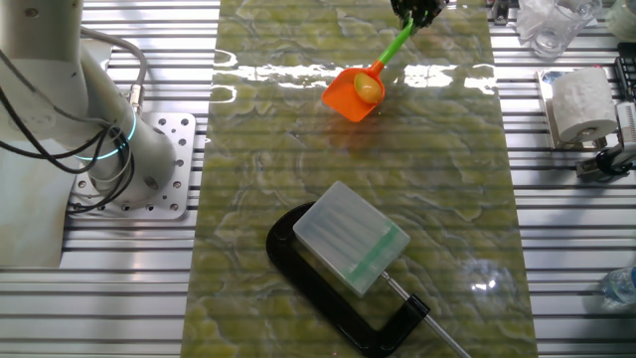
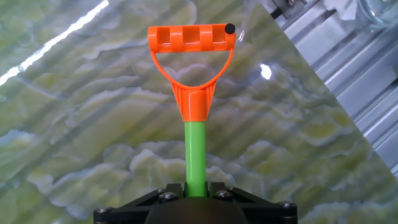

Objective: Use a shovel to scoop up an object

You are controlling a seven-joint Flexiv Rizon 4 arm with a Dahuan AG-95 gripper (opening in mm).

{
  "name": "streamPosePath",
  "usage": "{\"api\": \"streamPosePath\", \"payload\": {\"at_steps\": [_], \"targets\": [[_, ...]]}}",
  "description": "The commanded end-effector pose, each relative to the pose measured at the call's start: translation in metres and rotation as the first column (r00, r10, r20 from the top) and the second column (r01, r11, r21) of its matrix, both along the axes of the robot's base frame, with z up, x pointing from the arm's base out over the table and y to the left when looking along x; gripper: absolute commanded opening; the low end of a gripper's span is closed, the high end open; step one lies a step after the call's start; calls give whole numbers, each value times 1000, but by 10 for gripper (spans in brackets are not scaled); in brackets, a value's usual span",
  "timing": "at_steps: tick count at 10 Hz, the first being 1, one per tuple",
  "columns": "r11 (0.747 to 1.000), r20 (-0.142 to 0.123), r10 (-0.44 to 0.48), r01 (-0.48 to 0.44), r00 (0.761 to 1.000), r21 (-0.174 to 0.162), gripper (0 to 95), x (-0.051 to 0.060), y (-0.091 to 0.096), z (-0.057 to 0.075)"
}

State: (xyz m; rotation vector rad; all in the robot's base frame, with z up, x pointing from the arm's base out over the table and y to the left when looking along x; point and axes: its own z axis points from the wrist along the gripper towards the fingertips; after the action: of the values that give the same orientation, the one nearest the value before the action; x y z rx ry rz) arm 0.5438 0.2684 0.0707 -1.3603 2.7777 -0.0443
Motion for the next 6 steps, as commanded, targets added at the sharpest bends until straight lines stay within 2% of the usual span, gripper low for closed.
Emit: {"api": "streamPosePath", "payload": {"at_steps": [1, 6], "targets": [[1000, 6, -16, 16, 1000, 9, 0, 0, 0, -3], [999, 3, -47, 47, 999, -2, 0, 0, 0, -5]]}}
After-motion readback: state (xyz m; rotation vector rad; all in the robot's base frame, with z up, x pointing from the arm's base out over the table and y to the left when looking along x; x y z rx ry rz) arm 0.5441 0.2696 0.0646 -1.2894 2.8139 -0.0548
